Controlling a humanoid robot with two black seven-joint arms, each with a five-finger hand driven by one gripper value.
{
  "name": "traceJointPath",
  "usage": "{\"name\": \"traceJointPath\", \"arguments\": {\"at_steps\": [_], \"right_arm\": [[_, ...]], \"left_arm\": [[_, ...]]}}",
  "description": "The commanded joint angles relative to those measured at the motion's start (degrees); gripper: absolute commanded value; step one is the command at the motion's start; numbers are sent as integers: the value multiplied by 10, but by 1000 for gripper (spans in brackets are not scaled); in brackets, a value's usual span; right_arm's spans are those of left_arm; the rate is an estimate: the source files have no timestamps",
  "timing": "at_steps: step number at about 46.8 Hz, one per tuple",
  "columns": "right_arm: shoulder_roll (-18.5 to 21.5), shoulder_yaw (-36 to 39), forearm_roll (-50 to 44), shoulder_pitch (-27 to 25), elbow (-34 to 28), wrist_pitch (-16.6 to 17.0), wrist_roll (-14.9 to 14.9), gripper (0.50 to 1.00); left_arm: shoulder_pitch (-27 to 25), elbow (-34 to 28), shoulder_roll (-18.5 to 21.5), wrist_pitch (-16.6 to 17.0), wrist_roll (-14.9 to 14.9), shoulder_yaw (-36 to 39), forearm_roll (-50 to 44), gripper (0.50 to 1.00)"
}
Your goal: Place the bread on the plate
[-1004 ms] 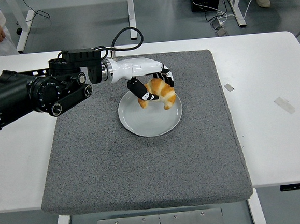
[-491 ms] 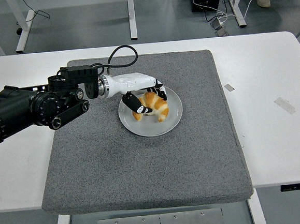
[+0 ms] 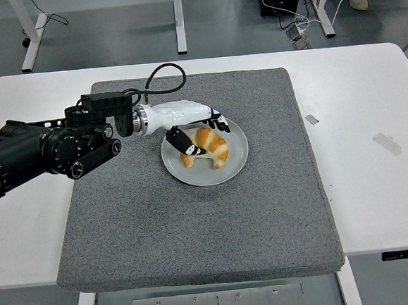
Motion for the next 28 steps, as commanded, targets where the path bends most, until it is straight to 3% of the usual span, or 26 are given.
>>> {"name": "traceJointPath", "arguments": {"at_steps": [1,5,15,28], "right_arm": [[0,0,0,0,0,0,0,1000],[0,0,0,0,0,0,0,1000],[0,0,0,0,0,0,0,1000],[0,0,0,0,0,0,0,1000]], "left_arm": [[0,0,0,0,0,-1,-1,923],[-1,0,-2,0,0,-3,-7,958],[2,0,-8,1,2,-13,-31,975],[-4,1,-6,10,4,-39,-203,980]]}}
